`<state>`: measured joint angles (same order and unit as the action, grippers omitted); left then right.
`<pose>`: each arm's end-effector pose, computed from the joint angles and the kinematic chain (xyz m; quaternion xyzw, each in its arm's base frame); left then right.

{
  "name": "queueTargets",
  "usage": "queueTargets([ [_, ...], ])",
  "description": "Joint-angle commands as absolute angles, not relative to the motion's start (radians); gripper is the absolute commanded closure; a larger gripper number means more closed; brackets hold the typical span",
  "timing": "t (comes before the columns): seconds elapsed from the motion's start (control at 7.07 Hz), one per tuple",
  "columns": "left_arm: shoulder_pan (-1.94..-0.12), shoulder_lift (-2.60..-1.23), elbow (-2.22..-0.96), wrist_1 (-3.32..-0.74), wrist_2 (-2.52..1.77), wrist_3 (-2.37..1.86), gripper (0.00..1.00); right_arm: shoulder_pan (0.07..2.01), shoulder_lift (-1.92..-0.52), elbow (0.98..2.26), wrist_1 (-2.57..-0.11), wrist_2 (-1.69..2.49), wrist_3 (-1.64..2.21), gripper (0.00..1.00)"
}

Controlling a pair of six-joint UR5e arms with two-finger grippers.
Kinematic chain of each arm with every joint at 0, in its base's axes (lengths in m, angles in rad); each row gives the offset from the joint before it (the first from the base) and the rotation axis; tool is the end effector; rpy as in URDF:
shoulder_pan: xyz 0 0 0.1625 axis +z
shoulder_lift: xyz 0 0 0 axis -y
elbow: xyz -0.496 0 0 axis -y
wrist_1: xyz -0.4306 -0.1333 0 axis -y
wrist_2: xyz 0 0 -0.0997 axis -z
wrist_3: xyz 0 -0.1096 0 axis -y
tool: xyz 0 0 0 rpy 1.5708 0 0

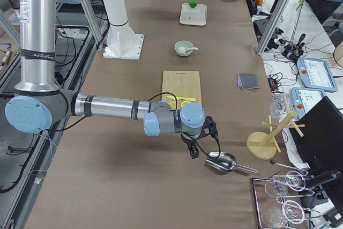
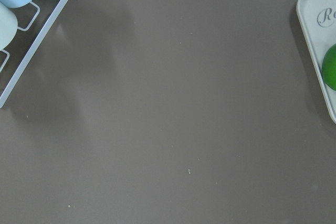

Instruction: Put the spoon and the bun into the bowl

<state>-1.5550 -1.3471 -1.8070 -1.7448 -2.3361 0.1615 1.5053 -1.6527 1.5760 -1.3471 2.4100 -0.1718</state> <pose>-0.0505 -0.4340 0.6999 0.1132 0.3645 0.1164 0.9169 0.0190 -0.5004 0.7477 0.0886 -0.4022 -0.1375 0.9008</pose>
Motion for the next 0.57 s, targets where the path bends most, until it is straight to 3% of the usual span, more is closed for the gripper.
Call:
queueTargets([
  [0.0, -1.559, -1.338, -1.796, -1.733, -2.402, 0.160, 0.02, 1.508, -1.658, 1.575, -1.348, 2.427, -0.172, 0.00],
  [0.42, -1.580, -1.344, -1.804, -1.618, -2.507, 0.158, 0.02, 1.511, -1.658, 1.574, -1.347, 2.430, -0.172, 0.00],
])
